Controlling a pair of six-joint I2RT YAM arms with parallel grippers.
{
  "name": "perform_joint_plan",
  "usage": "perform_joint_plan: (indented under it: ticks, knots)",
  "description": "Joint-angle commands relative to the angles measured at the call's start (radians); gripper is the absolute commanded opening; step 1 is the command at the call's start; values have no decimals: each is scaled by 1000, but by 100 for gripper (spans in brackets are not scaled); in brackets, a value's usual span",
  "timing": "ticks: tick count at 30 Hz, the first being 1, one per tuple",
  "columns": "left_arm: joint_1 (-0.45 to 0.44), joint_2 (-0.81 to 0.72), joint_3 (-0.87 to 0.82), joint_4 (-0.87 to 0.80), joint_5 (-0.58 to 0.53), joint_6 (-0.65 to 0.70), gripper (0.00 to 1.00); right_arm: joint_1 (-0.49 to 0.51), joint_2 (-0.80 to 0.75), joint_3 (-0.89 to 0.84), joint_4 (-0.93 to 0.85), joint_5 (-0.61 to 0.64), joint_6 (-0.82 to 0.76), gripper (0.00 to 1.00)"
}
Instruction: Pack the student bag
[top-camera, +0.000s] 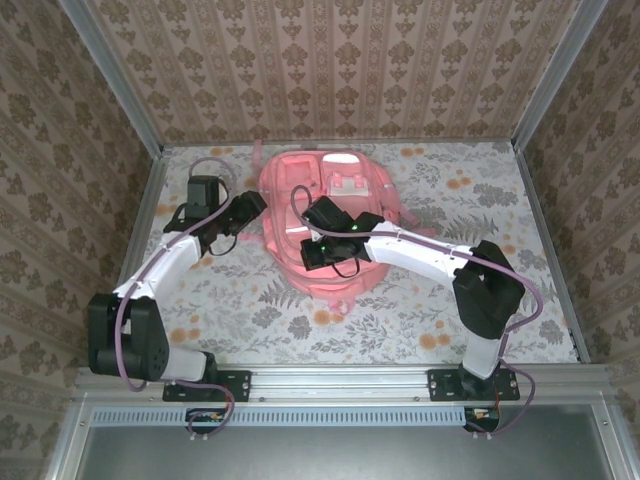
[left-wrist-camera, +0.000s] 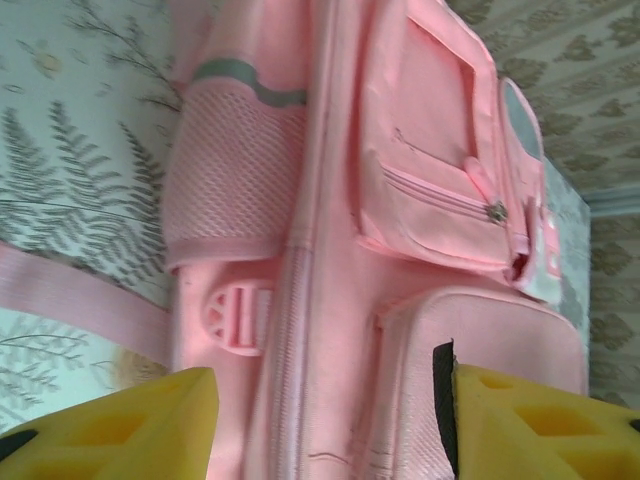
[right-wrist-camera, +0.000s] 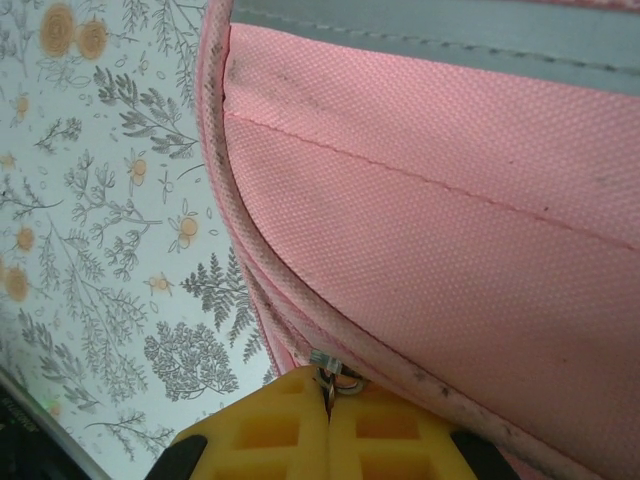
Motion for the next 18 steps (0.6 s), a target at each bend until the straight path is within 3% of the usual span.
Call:
perform_joint_plan:
  ticks: [1, 12, 18]
  knots:
    - [-30, 38, -2, 100, 117, -20, 61, 8, 9, 30, 36, -76, 2, 0]
    - [-104, 194, 37, 174, 175, -42, 52, 7, -11, 4, 43, -70, 19, 0]
    - [-113, 207, 38, 158, 146, -18, 18, 5, -28, -1, 15, -30, 13, 0]
